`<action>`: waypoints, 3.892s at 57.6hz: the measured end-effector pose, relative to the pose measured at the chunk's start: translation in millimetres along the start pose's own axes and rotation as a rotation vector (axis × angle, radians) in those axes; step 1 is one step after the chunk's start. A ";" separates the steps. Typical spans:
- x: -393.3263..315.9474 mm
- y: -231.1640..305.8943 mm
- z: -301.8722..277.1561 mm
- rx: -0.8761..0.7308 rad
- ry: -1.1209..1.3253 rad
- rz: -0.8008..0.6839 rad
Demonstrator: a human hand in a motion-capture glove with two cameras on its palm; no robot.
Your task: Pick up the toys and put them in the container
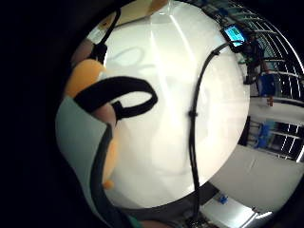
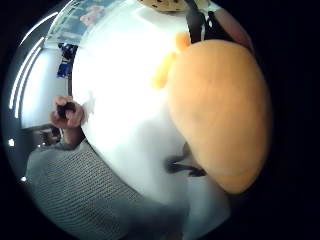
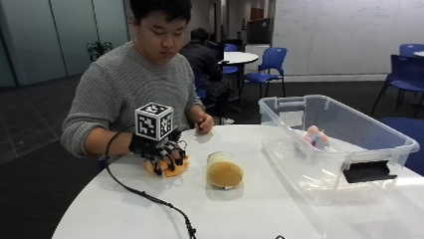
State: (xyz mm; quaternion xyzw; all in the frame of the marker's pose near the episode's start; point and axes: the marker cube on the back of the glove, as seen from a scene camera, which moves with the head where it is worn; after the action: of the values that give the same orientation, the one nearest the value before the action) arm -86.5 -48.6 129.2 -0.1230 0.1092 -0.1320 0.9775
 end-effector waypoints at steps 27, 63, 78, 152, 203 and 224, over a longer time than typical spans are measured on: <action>34.8 -3.9 -170.0 0.358 -0.014 -0.035; -83.8 -313.2 -291.3 0.496 -0.078 -0.170; -157.5 -450.8 -235.7 0.324 0.018 -0.145; -12.9 -211.9 -268.0 0.123 -0.209 -0.455; -4.6 -193.1 -22.9 -0.110 0.047 -0.084; -5.8 -188.4 -75.0 0.066 -0.105 -0.151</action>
State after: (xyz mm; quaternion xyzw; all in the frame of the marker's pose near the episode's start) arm -153.9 -238.9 110.0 -0.1053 0.0436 -0.2022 0.9727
